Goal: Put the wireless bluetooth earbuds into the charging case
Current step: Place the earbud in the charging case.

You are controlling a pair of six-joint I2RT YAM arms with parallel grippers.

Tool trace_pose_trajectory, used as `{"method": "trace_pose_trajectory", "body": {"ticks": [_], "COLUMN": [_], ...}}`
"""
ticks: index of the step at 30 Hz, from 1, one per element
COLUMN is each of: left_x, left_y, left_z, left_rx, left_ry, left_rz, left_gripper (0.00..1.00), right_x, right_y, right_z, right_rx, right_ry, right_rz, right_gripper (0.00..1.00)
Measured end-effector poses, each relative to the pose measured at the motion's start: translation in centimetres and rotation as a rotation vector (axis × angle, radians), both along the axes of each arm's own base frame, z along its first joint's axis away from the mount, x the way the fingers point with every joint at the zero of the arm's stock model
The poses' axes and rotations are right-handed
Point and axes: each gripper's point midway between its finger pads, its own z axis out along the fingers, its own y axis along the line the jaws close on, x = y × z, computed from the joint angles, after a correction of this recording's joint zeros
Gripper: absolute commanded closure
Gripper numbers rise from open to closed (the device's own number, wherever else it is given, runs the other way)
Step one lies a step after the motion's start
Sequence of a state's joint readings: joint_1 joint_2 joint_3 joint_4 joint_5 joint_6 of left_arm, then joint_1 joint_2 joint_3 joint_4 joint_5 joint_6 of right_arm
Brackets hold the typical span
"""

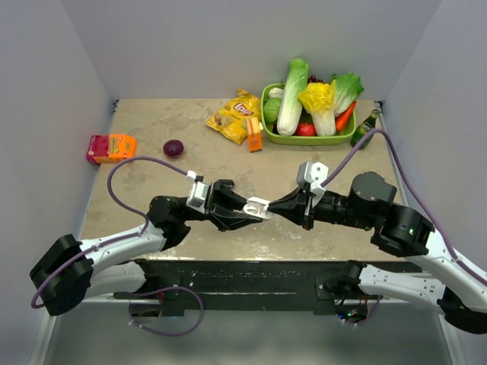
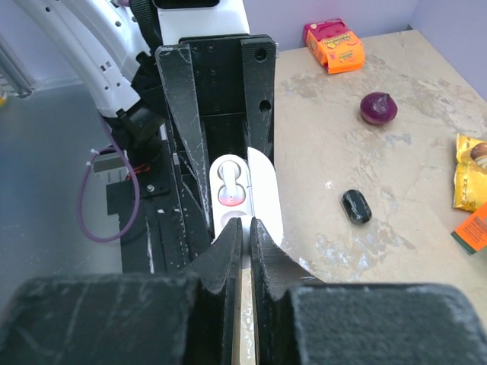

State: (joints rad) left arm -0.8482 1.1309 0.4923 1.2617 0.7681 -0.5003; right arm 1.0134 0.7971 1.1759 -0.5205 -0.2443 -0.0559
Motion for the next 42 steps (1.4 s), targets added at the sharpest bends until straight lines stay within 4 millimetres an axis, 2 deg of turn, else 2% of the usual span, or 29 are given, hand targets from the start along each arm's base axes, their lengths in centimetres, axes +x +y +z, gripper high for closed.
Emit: {"method": "trace_pose_trajectory", "body": {"ticks": [19, 42], "left_x": [1.0, 1.9], "left_y": [-0.6, -1.2], "left_z": [0.6, 0.0], "left_rx": [0.004, 0.071], "left_ry": [0.076, 0.147], "left_rz": [0.007, 0.019], "left_gripper": [1.0, 1.0], "right_x": [1.4, 2.0], "right_y": [0.0, -0.4], "right_z": [-0.1, -1.0], "right_rx": [0.009, -0.018], "right_ry": [-0.02, -0.028], "right_rz": [-0.066, -0.111], "right_gripper": [1.0, 1.0]}}
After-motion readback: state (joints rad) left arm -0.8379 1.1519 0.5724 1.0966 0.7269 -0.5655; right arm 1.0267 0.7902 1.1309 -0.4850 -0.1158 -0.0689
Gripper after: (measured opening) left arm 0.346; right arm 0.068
